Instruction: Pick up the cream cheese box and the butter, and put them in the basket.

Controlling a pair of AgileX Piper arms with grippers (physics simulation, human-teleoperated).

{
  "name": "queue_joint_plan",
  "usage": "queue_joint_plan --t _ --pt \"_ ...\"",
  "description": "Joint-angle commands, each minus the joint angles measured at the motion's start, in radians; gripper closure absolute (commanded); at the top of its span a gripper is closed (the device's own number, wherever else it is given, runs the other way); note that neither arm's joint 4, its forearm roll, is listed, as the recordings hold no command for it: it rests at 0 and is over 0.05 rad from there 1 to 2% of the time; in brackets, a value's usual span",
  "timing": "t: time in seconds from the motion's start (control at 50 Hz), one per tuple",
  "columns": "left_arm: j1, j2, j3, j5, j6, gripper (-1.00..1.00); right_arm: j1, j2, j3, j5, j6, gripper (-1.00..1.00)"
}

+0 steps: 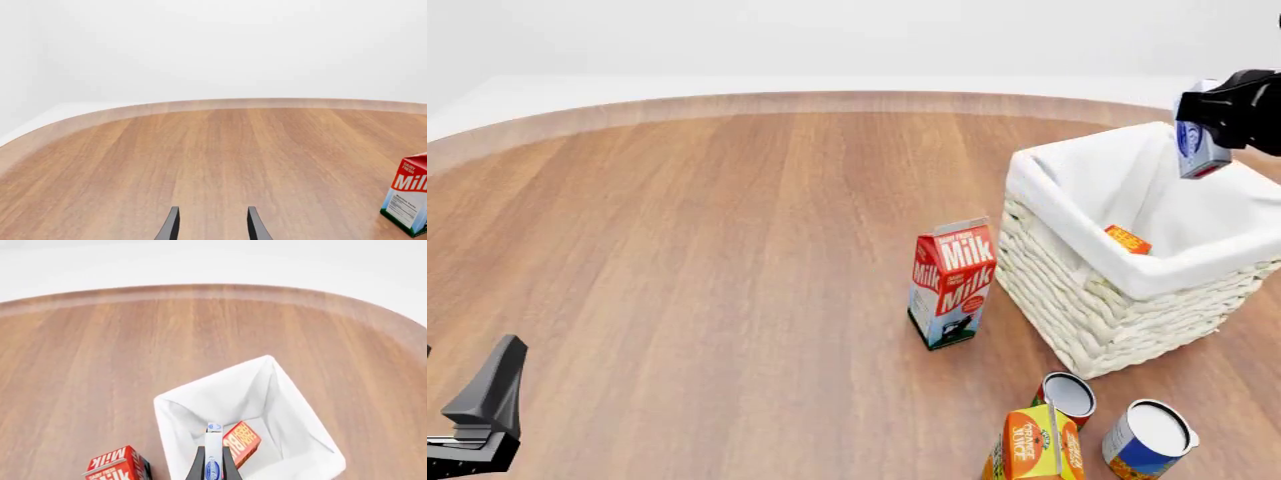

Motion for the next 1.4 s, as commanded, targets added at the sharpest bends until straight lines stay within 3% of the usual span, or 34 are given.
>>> queue_joint_plan --t 0.02,0.74,0.9,1.4 --pt "0.0 0.0 0.0 0.0 0.0 -1.0 -0.006 0.014 0.001 -0.008 0.009 1.0" --pt "0.0 0.0 0.0 0.0 0.0 -1.0 -0.006 0.0 0.069 -0.026 -0.005 1.0" --pt "0.0 0.0 0.0 0.0 0.0 -1.0 -0.011 0.006 0.034 0.002 -0.009 1.0" --pt "0.0 0.0 0.0 0.0 0.0 -1.0 -0.018 0.027 0.123 -0.076 -0.011 1.0"
